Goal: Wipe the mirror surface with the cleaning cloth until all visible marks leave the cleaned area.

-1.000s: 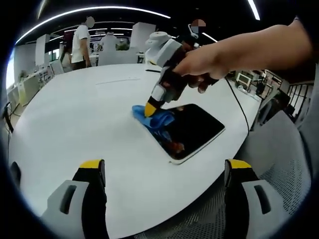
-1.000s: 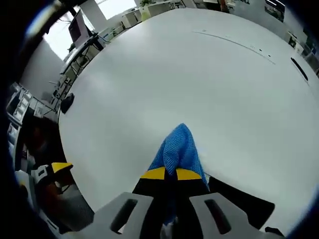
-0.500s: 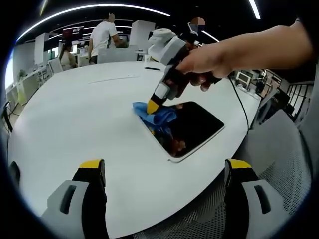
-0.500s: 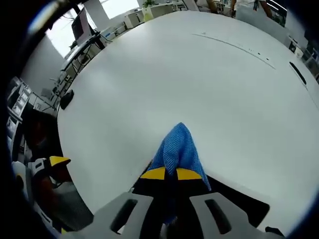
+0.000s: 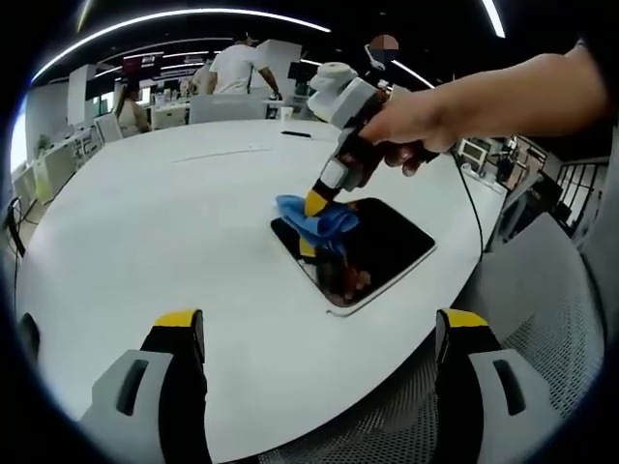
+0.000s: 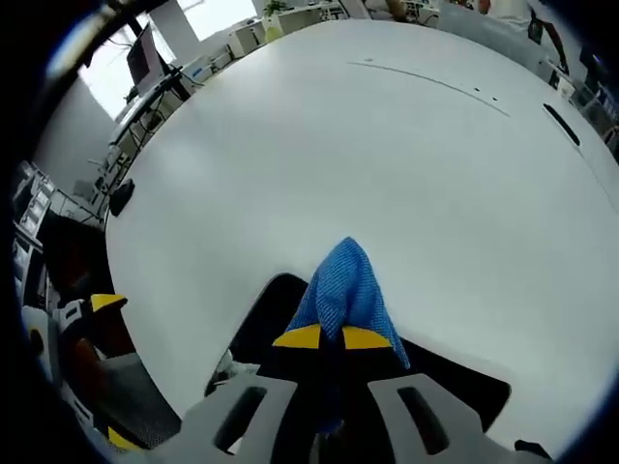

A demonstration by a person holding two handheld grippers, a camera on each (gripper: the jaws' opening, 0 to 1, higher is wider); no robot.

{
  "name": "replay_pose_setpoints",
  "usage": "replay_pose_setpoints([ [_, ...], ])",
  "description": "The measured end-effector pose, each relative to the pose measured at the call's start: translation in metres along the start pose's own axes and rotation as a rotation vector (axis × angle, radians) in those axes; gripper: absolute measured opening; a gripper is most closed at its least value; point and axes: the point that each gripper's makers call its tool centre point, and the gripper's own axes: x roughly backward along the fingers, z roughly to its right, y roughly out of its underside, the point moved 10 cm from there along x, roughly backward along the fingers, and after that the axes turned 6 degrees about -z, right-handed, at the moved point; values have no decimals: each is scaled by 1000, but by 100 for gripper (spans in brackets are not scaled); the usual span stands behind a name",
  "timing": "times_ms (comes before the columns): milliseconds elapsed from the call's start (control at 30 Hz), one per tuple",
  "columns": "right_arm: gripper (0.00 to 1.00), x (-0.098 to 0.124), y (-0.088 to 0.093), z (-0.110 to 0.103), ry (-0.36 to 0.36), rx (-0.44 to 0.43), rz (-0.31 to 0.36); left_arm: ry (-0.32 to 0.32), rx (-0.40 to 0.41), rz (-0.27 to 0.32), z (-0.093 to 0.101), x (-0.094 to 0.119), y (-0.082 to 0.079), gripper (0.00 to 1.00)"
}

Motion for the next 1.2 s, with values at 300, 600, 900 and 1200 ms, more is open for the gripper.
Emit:
replay_pose_setpoints([
  [300, 0, 10, 9, 6, 24, -11, -16, -1, 7, 9, 0, 0, 0, 99],
  [600, 0, 11, 11, 5, 39, -23, -10, 3, 9, 7, 0, 0, 0, 98],
  [900, 0, 7, 17, -3, 73, -33, 0, -7, 5, 27, -2, 0, -1, 99],
  [1200, 0, 8, 32, -13, 61, -45, 3, -11, 11, 34, -2, 0, -1, 99],
])
